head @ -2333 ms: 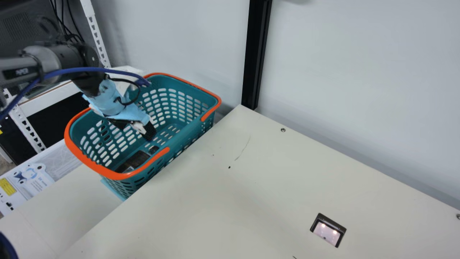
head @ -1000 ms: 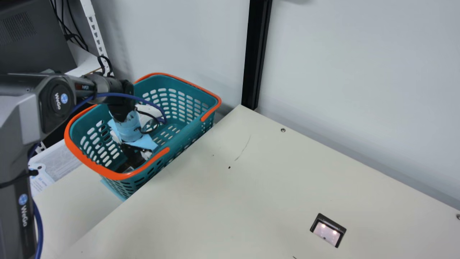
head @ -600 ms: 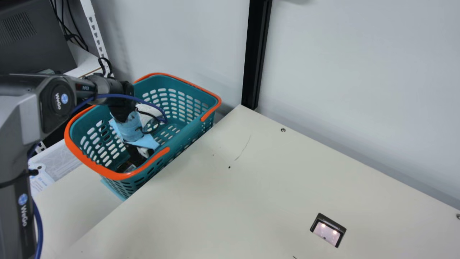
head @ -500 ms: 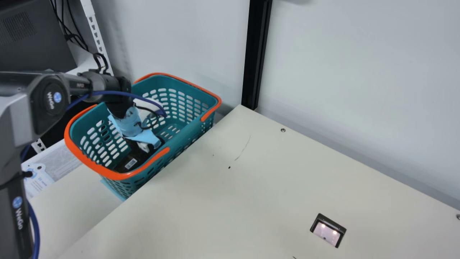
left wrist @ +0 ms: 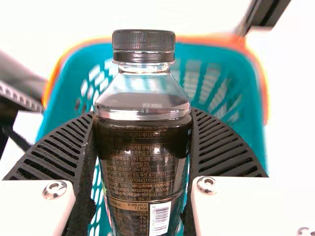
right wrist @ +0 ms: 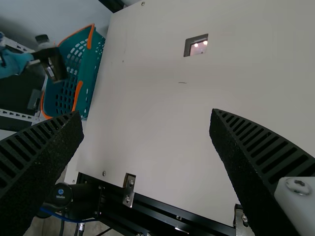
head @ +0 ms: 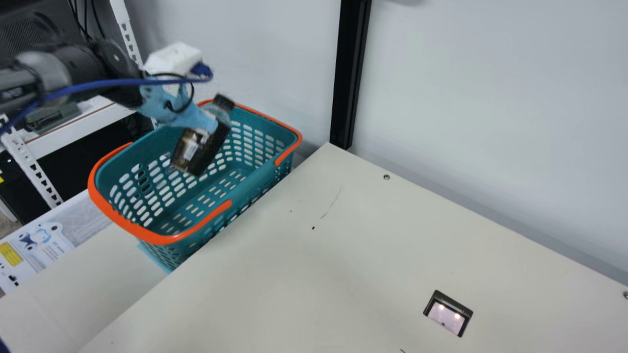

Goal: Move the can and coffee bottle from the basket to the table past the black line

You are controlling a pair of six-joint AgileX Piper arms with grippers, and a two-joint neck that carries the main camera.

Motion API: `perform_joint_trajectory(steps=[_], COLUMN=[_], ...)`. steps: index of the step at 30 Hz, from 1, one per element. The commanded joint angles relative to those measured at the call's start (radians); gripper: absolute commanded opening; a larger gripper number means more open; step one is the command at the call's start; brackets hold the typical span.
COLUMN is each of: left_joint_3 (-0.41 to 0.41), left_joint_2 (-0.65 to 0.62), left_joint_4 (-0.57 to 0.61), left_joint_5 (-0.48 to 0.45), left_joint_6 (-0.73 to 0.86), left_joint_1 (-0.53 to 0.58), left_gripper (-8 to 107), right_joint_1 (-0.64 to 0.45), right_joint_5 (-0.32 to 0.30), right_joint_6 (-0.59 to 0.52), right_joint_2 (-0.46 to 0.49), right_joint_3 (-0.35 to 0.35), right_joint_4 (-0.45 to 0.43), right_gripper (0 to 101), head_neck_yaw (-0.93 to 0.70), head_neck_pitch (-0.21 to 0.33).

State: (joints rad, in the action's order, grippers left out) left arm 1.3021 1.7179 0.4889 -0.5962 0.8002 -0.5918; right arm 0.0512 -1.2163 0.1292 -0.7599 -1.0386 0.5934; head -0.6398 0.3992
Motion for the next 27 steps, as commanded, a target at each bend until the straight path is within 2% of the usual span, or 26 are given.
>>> perform_joint_trajectory(steps=[1, 8, 13, 20, 27], left_joint_3=[-0.003, -0.048, -0.112, -0.2, -0.253], left_joint_2=[-0.089, -0.258, -0.393, -0.569, -0.713], left_joint_4=[0.092, 0.205, 0.232, 0.185, 0.076], left_joint_5=[-0.018, -0.092, -0.135, -0.174, -0.208], left_joint_6=[0.012, 0.0, -0.05, -0.216, -0.462], left_joint_1=[-0.001, 0.015, 0.058, 0.161, 0.291], left_gripper=[10, 10, 10, 10, 10], right_joint_1=[0.0, 0.0, 0.0, 0.0, 0.0], right_joint_5=[0.0, 0.0, 0.0, 0.0, 0.0], right_joint_6=[0.0, 0.0, 0.0, 0.0, 0.0], right_joint_2=[0.0, 0.0, 0.0, 0.0, 0.0], right_joint_3=[0.0, 0.0, 0.0, 0.0, 0.0], right_joint_4=[0.0, 0.0, 0.0, 0.0, 0.0], right_gripper=[101, 101, 101, 101, 101], head_neck_yaw=[-0.019, -0.019, -0.019, -0.019, -0.019], head_neck_pitch=[0.022, 0.022, 0.022, 0.022, 0.022])
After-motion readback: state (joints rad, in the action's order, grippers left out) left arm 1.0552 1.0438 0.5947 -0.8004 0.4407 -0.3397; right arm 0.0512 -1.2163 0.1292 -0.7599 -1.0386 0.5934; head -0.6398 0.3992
